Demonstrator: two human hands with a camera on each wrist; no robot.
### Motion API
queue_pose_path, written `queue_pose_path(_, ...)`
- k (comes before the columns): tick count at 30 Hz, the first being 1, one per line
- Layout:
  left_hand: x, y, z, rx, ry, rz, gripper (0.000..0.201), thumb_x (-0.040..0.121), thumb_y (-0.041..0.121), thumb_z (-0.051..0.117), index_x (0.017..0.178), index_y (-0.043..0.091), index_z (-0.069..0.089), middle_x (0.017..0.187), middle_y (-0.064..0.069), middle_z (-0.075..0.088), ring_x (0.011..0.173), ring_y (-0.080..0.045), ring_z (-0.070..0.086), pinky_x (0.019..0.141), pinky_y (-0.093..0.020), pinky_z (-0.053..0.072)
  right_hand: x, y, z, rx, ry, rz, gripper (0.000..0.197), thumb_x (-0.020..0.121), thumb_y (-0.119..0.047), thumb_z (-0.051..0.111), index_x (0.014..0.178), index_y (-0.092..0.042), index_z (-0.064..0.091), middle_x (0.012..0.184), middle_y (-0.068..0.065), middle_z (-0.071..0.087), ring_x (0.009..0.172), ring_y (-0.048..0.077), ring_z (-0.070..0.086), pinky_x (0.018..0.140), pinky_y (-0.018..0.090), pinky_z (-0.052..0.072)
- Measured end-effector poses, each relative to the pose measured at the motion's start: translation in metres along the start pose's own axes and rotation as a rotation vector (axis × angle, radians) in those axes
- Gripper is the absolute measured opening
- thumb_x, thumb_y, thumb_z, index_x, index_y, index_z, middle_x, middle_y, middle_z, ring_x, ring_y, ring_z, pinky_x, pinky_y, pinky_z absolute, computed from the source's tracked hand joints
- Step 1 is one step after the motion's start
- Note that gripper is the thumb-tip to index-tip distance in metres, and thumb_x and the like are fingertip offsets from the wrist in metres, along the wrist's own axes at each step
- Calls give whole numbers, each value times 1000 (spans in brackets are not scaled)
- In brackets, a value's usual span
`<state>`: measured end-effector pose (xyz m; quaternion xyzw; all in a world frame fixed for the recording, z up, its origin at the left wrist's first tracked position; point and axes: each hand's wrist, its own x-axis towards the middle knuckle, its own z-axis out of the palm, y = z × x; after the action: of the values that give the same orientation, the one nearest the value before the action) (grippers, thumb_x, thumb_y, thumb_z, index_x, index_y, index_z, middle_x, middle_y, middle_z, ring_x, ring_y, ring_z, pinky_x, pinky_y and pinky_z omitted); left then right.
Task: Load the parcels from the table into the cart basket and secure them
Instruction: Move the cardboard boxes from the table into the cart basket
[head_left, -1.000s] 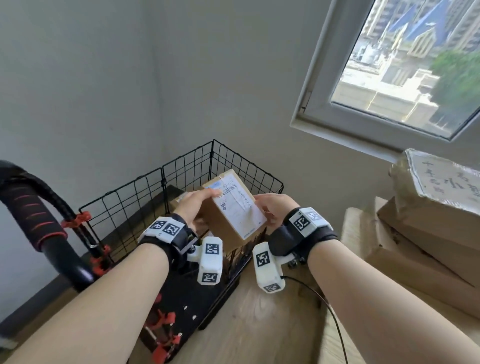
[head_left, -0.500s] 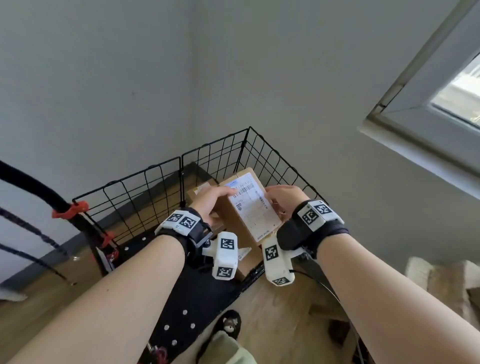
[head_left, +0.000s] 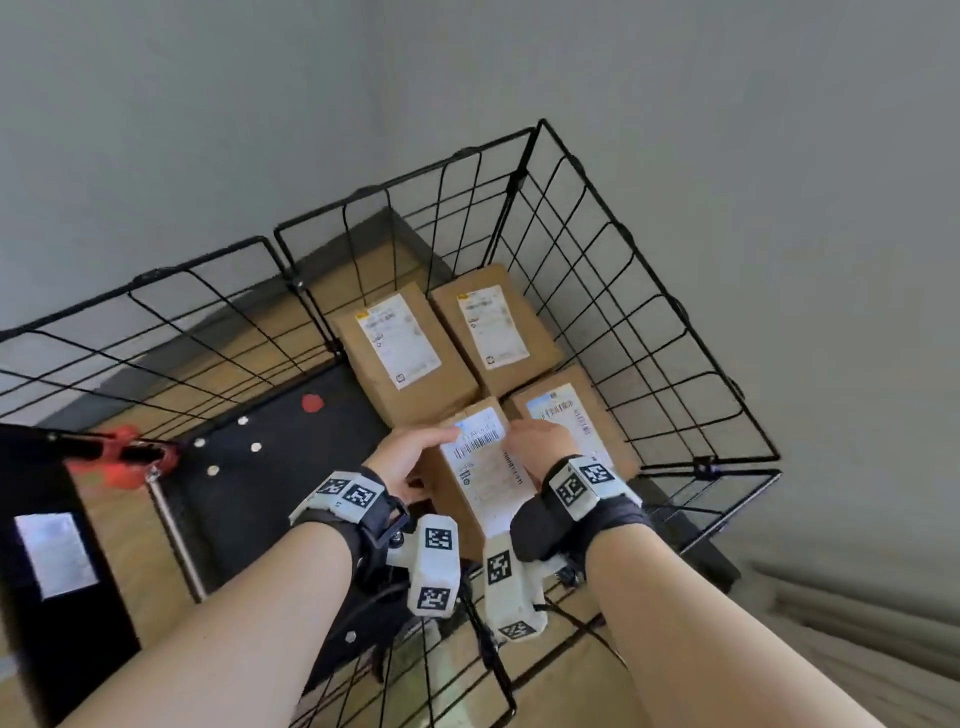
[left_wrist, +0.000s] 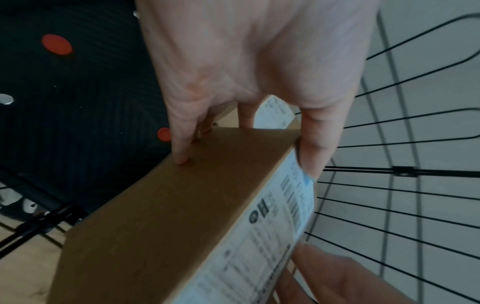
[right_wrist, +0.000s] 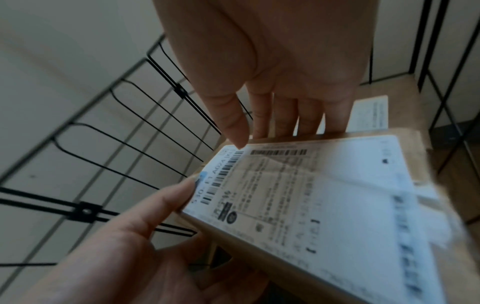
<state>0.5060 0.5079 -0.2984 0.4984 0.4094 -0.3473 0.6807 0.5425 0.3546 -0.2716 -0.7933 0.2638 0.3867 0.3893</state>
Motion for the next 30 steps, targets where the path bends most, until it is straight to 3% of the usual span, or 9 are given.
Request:
queue_pose_path(2, 24, -10, 0, -20, 19, -25, 12, 84, 23, 67, 95, 18, 68, 113, -12, 66, 109, -27, 57, 82, -35, 46, 20, 7, 9, -57, -30, 25, 34, 90, -11, 53, 123, -12, 61, 126, 6, 60, 118, 23, 55, 61, 15, 41)
queue_pose_path(5, 57, -24, -1, -74, 41, -50, 6, 89, 20, 60, 88, 16, 65, 104, -12, 65, 100, -27, 59, 81, -37, 48, 44, 12, 23, -109, -46, 34, 26, 86, -19, 54, 107, -27, 66, 115, -3, 57, 107, 18, 56, 82, 22, 48)
queue_pose_path(10, 92, -42, 0, -168, 25, -93, 13, 93, 8, 54, 82, 14, 55, 86, -10, 63, 79, -20, 62, 72, -33, 52, 73, 15, 35, -149, -31, 8, 44, 91, -21, 49, 135, -24, 50, 136, 1, 52, 111, 21, 54, 81, 23, 41)
queue_pose_path(14, 104, -49, -12, -212, 107, -106, 23, 93, 6, 51, 116, 5, 53, 110, -20, 64, 88, -28, 62, 76, -35, 52, 88, 10, 38, -123, -38, 27, 44, 90, -20, 51, 133, -27, 52, 135, 1, 53, 117, 24, 53, 96, 32, 45)
queue_pose_path(16, 109, -51, -21, -223, 192, -148, 19, 93, 2, 48, 111, 0, 54, 115, -21, 62, 93, -28, 61, 74, -36, 53, 92, 7, 38, -118, -35, 40, 43, 89, -18, 51, 131, -24, 55, 134, 2, 54, 119, 25, 52, 101, 36, 43)
queue_pose_path(18, 119, -54, -30, -200, 304, -199, 15, 91, -4, 46, 102, -2, 55, 119, -20, 59, 104, -28, 59, 76, -39, 53, 97, 6, 35, -159, -33, 25, 38, 89, -13, 49, 126, -16, 58, 132, 7, 55, 117, 27, 52, 98, 33, 43)
queue_pose_path(22, 139, -62, -27, -58, 297, -271, 35, 91, -4, 45, 125, 1, 49, 130, -15, 52, 123, -27, 49, 86, -45, 45, 103, 7, 33, -234, -46, 30, 32, 90, -10, 47, 117, -16, 62, 121, 5, 58, 114, 26, 53, 88, 29, 42)
queue_pose_path(26, 155, -51, -5, -19, 189, -222, 15, 86, -4, 44, 93, 3, 55, 98, -13, 58, 96, -27, 54, 90, -42, 41, 103, 9, 31, -256, 5, 20, 34, 93, -13, 45, 124, -15, 58, 122, 6, 59, 116, 27, 53, 94, 32, 44)
queue_pose_path(30, 160, -43, -14, 107, 304, -169, 15, 76, 6, 59, 67, 12, 47, 71, -5, 47, 69, -21, 50, 89, -40, 46, 99, 10, 29, -269, 9, 3, 37, 92, -12, 45, 128, -13, 55, 124, 9, 61, 111, 27, 57, 91, 32, 48)
